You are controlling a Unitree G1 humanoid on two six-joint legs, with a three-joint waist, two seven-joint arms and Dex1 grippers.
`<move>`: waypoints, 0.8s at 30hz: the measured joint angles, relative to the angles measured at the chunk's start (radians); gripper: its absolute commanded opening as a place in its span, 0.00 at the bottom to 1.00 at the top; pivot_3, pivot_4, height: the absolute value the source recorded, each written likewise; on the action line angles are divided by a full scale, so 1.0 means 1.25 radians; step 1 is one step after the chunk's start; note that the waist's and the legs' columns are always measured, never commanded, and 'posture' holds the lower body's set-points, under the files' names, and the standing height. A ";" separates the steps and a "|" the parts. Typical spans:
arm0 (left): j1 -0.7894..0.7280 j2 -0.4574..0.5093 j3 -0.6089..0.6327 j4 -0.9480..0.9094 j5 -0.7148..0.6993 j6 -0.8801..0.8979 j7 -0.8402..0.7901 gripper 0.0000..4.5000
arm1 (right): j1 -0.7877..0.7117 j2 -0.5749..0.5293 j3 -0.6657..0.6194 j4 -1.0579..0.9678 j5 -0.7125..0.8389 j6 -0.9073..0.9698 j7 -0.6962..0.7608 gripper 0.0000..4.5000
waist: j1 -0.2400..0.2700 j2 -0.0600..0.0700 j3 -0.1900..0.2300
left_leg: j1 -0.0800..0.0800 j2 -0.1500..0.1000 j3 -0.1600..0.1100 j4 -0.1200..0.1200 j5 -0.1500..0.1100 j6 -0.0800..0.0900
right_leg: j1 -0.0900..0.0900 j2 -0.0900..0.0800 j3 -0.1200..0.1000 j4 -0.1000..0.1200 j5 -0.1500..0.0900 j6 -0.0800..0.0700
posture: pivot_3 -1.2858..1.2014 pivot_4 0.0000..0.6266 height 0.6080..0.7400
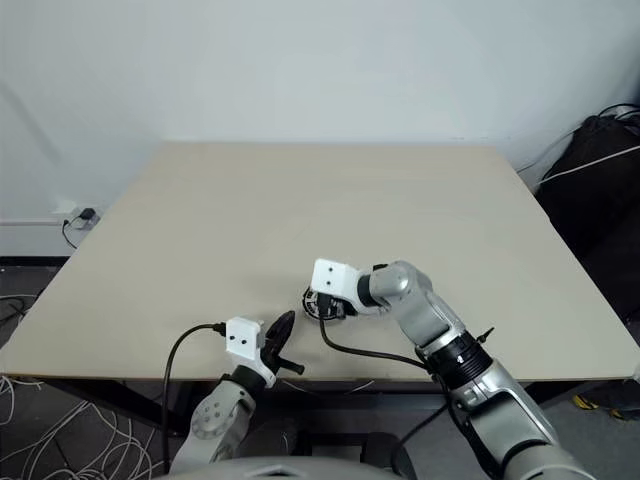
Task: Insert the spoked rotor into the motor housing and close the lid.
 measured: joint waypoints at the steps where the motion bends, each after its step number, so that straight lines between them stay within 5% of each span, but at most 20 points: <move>1: 0.003 0.001 -0.002 -0.009 0.000 0.009 0.001 0.00 | 0.011 0.012 -0.022 -0.017 0.003 -0.001 -0.033 0.36 | 0.001 0.000 0.000 | 0.000 0.000 0.000 0.000 0.000 0.000 | 0.000 0.000 0.000 0.000 0.000 0.000 | 0.52 0.00 1.00; 6: 0.014 0.009 -0.005 -0.035 0.000 0.033 0.001 0.00 | 0.087 0.006 -0.072 -0.038 -0.061 -0.037 -0.218 0.01 | 0.004 0.000 0.000 | 0.000 -0.001 0.000 0.000 0.000 0.000 | 0.000 0.000 -0.001 0.000 0.000 0.000 | 0.52 0.00 1.00; 13: 0.016 0.025 -0.006 -0.066 0.000 0.055 0.001 0.00 | 0.216 -0.049 -0.152 -0.001 -0.212 0.003 -0.482 0.01 | 0.005 0.001 -0.001 | 0.000 -0.001 0.001 0.000 0.000 0.000 | 0.000 0.000 -0.001 0.000 0.000 -0.001 | 0.52 0.00 1.00; 24: 0.010 0.039 -0.010 -0.079 -0.001 0.081 -0.005 0.00 | 0.400 -0.021 -0.168 -0.091 -0.202 0.102 -0.474 0.01 | -0.011 0.002 0.000 | 0.003 0.000 0.001 0.000 0.000 0.000 | 0.003 0.000 0.000 0.001 -0.003 0.004 | 0.52 0.00 1.00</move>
